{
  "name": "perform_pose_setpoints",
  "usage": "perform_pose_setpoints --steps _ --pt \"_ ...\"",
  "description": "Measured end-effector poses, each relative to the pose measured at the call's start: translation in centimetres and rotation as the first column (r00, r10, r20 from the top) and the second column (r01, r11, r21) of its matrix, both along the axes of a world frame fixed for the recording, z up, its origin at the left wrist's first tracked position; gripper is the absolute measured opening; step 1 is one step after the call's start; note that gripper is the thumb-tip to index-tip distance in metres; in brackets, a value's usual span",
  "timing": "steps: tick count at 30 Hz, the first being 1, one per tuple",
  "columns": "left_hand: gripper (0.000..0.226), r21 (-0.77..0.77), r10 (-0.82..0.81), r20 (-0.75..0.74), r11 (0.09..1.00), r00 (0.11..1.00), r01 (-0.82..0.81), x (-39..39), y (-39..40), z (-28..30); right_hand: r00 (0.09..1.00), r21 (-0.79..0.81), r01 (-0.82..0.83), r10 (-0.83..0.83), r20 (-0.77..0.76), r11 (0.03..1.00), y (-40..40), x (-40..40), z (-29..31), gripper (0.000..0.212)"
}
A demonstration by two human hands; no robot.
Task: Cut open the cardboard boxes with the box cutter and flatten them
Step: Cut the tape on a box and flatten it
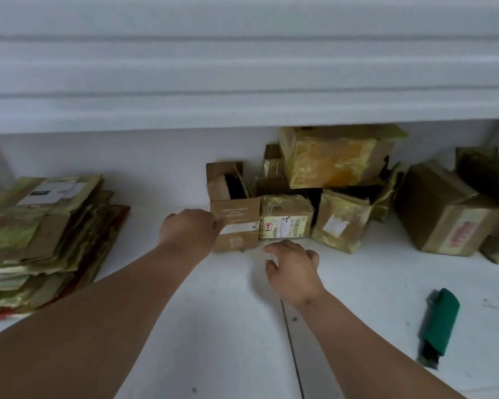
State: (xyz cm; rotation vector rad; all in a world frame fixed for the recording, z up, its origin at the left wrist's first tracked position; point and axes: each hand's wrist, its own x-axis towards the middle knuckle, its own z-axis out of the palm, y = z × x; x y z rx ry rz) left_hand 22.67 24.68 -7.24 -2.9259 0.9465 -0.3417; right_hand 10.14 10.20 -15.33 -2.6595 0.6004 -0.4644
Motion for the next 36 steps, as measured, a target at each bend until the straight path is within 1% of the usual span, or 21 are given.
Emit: perform_pose_setpoints --steps 2,3,4,6,7,9,12,13,14,15,17,18,23,25,26,29,31,32,34,36 --pt "0.028 -0.042 0.011 0.031 0.999 0.999 -0.009 1.2 -0.1 -0.2 1.0 -0.003 0.003 -0.003 -0.007 1.0 -0.1 0.6 0.0 0.038" --pt "0.025 -0.104 0.014 0.017 0.994 1.0 -0.012 1.9 -0.2 -0.3 1.0 -0.007 0.006 -0.006 -0.015 1.0 -0.3 0.8 0.1 0.037" --pt "0.028 -0.19 0.016 -0.013 0.982 1.0 -0.018 2.6 -0.3 -0.4 1.0 -0.01 0.013 -0.013 -0.021 1.0 -0.5 1.1 0.2 0.037" --pt "0.04 -0.36 0.017 -0.122 0.931 0.992 -0.06 3.8 -0.7 -0.3 0.999 -0.012 0.04 -0.04 -0.023 0.999 -1.0 1.6 0.3 0.036" --pt "0.042 -0.418 0.003 -0.172 0.905 0.985 -0.075 4.3 -0.9 -0.4 0.998 -0.008 0.056 -0.056 -0.02 0.998 -1.3 1.9 0.4 0.036" --pt "0.046 -0.466 -0.045 -0.227 0.882 0.973 -0.068 5.2 -1.4 -0.6 0.997 0.005 0.082 -0.082 -0.012 0.997 -1.5 2.4 0.4 0.035" --pt "0.064 -0.441 -0.108 -0.277 0.897 0.955 -0.026 5.5 -1.8 -1.0 0.995 0.018 0.096 -0.096 -0.004 0.995 -1.4 3.2 0.5 0.036" --pt "0.065 -0.417 -0.122 -0.281 0.909 0.952 -0.006 5.5 -1.9 -1.1 0.995 0.025 0.098 -0.098 -0.003 0.995 -1.4 3.3 0.4 0.036" --pt "0.061 -0.389 -0.133 -0.28 0.921 0.951 0.014 5.5 -2.0 -1.1 0.995 0.03 0.101 -0.101 -0.001 0.994 -1.3 3.5 0.4 0.036" --pt "0.05 -0.367 -0.15 -0.268 0.929 0.952 0.043 5.5 -2.1 -1.1 0.994 0.035 0.105 -0.105 0.002 0.994 -1.2 3.6 0.3 0.036" --pt "0.022 -0.329 -0.168 -0.239 0.941 0.957 0.083 5.6 -2.2 -1.2 0.994 0.042 0.11 -0.11 0.007 0.993 -1.1 3.6 0.1 0.037" --pt "0.018 -0.314 -0.164 -0.232 0.946 0.959 0.086 5.6 -2.1 -1.3 0.994 0.044 0.108 -0.108 0.007 0.993 -1.1 3.5 0.0 0.038" --pt "0.021 -0.301 -0.187 -0.145 0.944 0.972 0.136 4.3 -1.6 -1.1 0.996 0.074 0.085 -0.086 0.004 0.994 -1.0 2.9 -0.4 0.045" --pt "0.019 -0.309 -0.204 -0.122 0.938 0.971 0.158 3.1 -1.6 -0.7 0.997 0.084 0.072 -0.073 0.017 0.994 -1.0 2.8 -0.3 0.052" --pt "0.018 -0.315 -0.205 -0.124 0.936 0.971 0.157 2.5 -1.8 -0.5 0.998 0.088 0.063 -0.065 0.026 0.994 -1.0 2.6 -0.2 0.059" --pt "0.02 -0.356 -0.215 -0.178 0.924 0.96 0.141 0.1 -2.4 0.3 0.996 0.179 0.038 -0.051 0.071 0.983 -0.9 1.8 0.3 0.095" --pt "0.015 -0.419 -0.222 -0.242 0.902 0.945 0.105 -1.9 -2.8 1.0 0.996 0.225 0.004 -0.024 0.085 0.974 -1.0 0.7 0.4 0.119" --pt "0.012 -0.429 -0.218 -0.259 0.899 0.941 0.09 -3.0 -3.1 1.3 0.997 0.26 -0.018 -0.003 0.077 0.966 -1.1 0.1 0.3 0.127" --pt "0.007 -0.428 -0.217 -0.274 0.9 0.937 0.083 -5.1 -3.5 1.5 0.997 0.361 -0.063 0.044 0.061 0.93 -1.4 -1.2 0.3 0.137" --pt "0.004 -0.41 -0.218 -0.258 0.907 0.941 0.098 -7.1 -3.8 1.4 0.991 0.424 -0.127 0.094 0.097 0.897 -1.4 -2.4 0.1 0.14"
